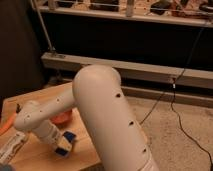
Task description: Wipe the white sponge on the table
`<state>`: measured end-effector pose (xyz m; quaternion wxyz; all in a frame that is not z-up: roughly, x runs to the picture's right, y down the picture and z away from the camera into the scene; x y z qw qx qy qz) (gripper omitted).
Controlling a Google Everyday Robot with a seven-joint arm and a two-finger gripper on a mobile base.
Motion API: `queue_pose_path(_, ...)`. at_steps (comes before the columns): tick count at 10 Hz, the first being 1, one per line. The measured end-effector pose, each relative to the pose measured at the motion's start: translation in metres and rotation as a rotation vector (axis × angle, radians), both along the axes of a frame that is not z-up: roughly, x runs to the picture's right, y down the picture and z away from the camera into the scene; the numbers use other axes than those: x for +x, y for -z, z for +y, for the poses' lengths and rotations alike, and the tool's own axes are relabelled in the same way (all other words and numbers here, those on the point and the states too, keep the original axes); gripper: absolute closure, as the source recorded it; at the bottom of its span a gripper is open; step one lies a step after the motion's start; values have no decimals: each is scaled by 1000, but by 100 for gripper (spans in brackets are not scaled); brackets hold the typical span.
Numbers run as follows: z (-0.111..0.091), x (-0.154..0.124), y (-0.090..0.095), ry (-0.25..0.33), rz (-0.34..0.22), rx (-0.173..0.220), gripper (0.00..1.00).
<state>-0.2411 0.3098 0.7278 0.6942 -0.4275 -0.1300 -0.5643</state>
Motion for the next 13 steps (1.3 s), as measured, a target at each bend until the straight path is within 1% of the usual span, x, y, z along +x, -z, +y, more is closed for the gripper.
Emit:
queue_pose_path(1,7,-2,4,5,-7,-10,86)
queue_pose_path(2,20,-4,11,15,-19,-27,86)
queue_pose_path(6,43,-18,26,25,-62,-52,86)
queue_pose_path(9,58,-46,37,41,-131,-70,86)
queue_pose_path(11,72,-61,42,55,-171,-90,86)
queue_pose_path(12,79,-69,45,66,-191,-100,86)
queue_pose_path(13,82,-74,45,72,-201,-102,86)
